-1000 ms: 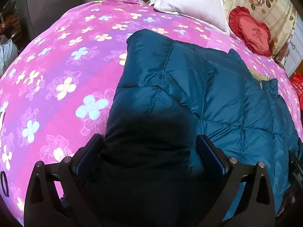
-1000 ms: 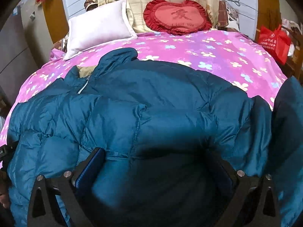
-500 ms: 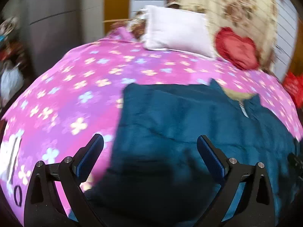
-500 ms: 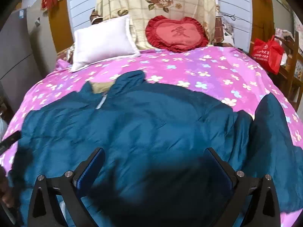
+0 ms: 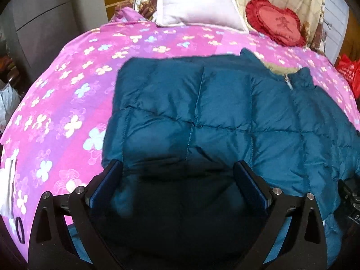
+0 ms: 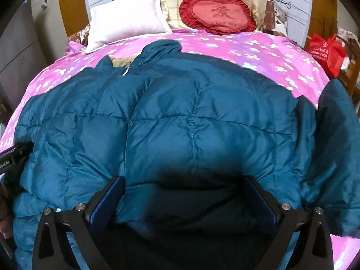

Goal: Fold large clothes

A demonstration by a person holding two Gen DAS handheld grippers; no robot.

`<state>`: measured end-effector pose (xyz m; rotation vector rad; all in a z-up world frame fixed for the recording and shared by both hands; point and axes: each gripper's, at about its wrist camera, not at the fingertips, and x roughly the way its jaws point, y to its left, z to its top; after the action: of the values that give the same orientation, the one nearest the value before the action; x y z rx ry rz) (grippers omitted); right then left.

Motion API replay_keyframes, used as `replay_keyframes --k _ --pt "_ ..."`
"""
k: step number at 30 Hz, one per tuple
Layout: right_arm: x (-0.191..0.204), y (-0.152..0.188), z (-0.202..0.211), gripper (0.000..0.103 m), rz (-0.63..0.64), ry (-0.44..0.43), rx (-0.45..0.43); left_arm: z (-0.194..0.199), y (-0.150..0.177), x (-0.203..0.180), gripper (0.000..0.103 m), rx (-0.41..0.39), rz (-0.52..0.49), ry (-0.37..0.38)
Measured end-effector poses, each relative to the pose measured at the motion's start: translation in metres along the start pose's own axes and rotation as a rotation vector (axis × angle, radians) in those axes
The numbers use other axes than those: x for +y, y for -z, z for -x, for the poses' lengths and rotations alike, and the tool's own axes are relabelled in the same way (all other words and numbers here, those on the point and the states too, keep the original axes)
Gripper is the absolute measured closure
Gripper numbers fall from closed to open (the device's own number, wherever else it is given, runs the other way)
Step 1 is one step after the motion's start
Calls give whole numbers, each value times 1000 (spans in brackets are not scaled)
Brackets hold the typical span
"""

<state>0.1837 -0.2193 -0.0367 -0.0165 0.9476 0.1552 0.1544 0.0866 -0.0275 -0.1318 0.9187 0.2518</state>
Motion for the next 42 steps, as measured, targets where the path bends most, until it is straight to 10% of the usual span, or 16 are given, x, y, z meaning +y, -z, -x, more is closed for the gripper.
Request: replay_keyframes --k 7,16,20,25,36,39,42 --pt "-109 5 126 1 -276 236 -337 35 9 -14 3 -98 -46 62" --pt "-333 130 174 1 -917 677 -190 46 32 -52 3 -86 -147 111" --pt "-366 168 164 2 -1076 615 -127 48 36 -60 3 -94 -170 123" --pt "-364 147 122 0 -943 562 -41 42 36 -52 3 -67 -141 119" --pt "-392 135 113 1 -1008 479 -258 35 33 -44 3 -16 -78 147" --pt "-402 139 116 8 -1044 478 -300 35 35 -47 3 -16 -92 145" --pt "-404 136 114 39 -1014 465 -295 34 35 -49 3 -13 -102 140"
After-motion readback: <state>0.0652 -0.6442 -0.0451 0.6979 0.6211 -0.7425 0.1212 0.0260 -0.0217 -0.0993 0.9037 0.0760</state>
